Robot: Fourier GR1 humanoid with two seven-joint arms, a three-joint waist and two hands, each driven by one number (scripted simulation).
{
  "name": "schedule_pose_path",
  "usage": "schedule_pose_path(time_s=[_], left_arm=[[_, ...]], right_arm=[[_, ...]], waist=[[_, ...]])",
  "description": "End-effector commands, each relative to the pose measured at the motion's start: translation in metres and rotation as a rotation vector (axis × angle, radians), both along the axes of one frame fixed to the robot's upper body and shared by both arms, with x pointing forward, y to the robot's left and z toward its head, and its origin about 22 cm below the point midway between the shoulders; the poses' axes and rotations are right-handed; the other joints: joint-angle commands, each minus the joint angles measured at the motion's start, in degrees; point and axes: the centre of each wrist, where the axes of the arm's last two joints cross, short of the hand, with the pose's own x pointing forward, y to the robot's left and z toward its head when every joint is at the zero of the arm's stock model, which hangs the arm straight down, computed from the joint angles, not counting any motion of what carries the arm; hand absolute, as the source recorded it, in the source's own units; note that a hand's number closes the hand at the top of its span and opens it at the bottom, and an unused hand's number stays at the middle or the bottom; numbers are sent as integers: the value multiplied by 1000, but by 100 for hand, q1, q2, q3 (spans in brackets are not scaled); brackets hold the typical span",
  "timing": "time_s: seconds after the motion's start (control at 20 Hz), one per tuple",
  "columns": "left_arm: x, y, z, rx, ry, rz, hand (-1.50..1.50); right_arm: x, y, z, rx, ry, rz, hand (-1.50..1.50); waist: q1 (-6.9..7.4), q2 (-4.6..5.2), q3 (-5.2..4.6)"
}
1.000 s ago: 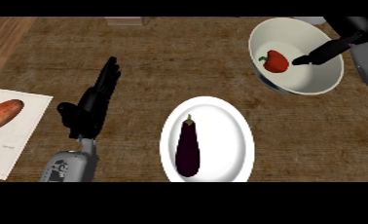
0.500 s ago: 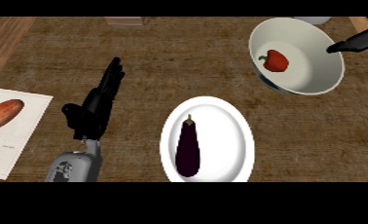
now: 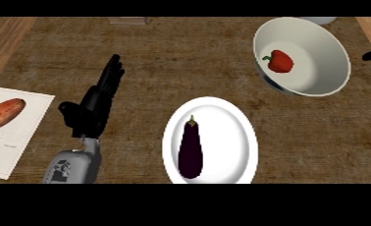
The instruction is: Pick the bell pepper from the plate and place it in the bowl
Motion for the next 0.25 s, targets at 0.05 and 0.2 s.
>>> schedule_pose_path(time_s=[0.05,0.2], left_arm=[[1,3,-4,-6,-8,8,0],[-2,3,-1,17,8,-3,0]], right_arm=[[-10,-14,-2,113,-22,199,-150],[-18,-17,-20,102,-13,203,-150]], waist=[[33,29,3],[36,15,10]])
